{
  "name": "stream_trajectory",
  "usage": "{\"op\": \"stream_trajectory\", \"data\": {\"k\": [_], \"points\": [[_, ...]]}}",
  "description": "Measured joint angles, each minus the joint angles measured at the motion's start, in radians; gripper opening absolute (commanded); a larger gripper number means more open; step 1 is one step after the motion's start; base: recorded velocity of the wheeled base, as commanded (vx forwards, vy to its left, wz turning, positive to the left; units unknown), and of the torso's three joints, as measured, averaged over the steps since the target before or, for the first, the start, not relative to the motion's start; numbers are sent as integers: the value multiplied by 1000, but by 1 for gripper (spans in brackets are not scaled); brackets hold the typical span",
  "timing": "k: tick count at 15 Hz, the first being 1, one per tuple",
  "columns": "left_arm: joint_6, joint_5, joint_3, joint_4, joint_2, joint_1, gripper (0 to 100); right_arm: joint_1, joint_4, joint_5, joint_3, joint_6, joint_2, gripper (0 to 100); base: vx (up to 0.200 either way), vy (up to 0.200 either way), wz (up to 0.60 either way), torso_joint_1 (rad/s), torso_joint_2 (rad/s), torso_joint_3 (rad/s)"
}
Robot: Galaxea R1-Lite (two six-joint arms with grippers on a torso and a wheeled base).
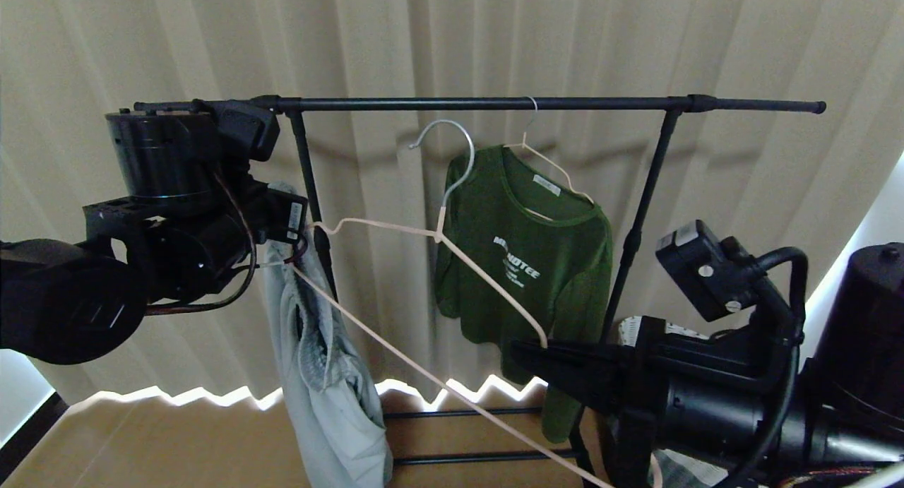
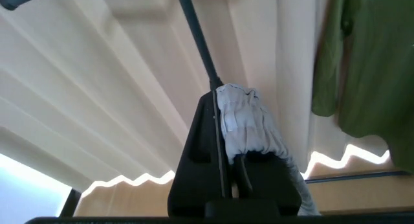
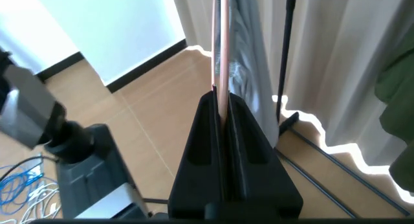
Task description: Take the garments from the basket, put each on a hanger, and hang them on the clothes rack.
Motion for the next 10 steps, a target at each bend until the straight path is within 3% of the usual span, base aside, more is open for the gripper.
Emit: {"op": "stream_trajectory", "data": {"k": [10], "points": [[11,0,9,0,-13,35,0,-9,-35,-73,-10,2,60,0,0,0,0,0,0,0]]}}
